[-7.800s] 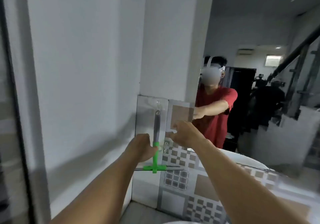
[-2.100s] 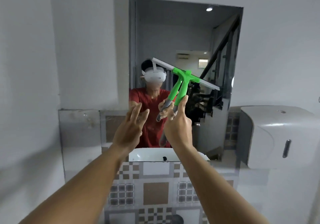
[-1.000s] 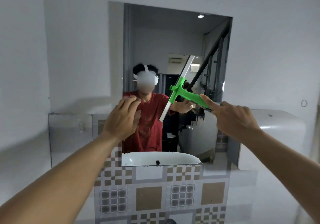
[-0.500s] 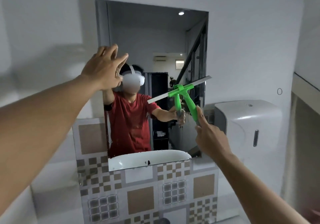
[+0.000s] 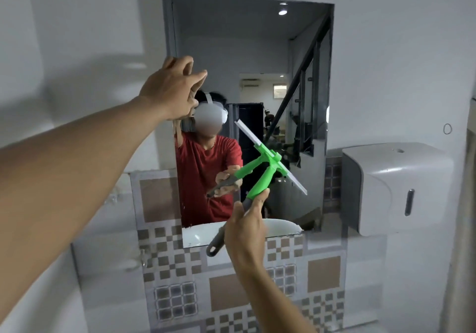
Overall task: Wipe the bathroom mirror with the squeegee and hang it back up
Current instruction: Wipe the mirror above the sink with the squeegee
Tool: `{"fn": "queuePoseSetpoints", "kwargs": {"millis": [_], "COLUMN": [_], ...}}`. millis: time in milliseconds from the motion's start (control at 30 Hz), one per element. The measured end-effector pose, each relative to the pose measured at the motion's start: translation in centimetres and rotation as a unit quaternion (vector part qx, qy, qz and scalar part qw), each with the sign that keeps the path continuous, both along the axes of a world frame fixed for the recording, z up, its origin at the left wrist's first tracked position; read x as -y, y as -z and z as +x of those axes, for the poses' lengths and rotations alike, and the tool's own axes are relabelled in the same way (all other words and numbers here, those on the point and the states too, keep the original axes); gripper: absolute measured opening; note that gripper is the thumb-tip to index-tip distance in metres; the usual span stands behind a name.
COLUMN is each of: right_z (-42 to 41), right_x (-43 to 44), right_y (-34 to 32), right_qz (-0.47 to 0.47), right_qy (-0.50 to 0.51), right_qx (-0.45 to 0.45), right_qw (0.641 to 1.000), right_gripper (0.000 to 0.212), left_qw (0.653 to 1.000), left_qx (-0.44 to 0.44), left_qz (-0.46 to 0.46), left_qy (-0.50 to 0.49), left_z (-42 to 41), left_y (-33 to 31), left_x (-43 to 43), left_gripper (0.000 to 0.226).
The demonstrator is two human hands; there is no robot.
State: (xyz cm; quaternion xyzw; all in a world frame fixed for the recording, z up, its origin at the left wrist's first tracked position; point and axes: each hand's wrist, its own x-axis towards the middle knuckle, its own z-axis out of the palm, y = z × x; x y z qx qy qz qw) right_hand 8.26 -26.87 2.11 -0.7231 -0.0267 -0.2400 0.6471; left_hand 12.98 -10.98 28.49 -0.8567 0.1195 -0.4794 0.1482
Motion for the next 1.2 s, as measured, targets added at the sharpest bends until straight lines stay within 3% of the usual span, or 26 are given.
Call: {"fn": "queuePoseSetpoints", "kwargs": {"millis": [200,400,533,667,867,1000,1100,1200], "right_z": [-0.3,0.0,0.3,0.5,1.0,1.0,1.3,1.6], "right_x": [-4.8,-3.1,0.3,4.7,12.0,16.0,18.4,20.1], "right_y": [-0.8,0.4,1.9,1.6,1.5,1.2,0.9,1.2], "right_qz": [-0.06,-0.259,-0.39,-0.509,-0.631,-0.677,-0.678,-0.656], "right_qy": [-0.009,0.042,0.079,0.118,0.113,0.146,0.168,0.176], "right_qx": [0.052,0.093,0.106,0.088,0.085,0.096,0.088,0.074], "right_qw": [0.997,0.961,0.911,0.848,0.763,0.715,0.71,0.73], "right_gripper": [0.076,0.085,0.081,0.092,0.091,0.081,0.083,0.087], "left_qw": [1.0,1.0,1.0,1.0,0.999,0.998,0.999,1.0], "left_qx": [-0.008,-0.012,-0.004,0.001,0.048,0.029,0.008,-0.001], "left_qz": [-0.002,-0.005,-0.004,-0.008,-0.005,-0.04,-0.033,-0.025], "left_qy": [0.0,0.006,0.004,-0.005,-0.009,0.027,0.016,0.005], "left_z": [0.0,0.0,0.3,0.5,1.1,1.4,1.9,2.2], "left_y": [-0.3,-0.4,-0.2,0.2,4.2,9.0,11.4,12.1], "left_x": [-0.5,-0.6,-0.6,-0.1,0.3,1.1,1.3,1.2], "left_gripper": [0.071,0.071,0.07,0.069,0.072,0.063,0.057,0.06]}}
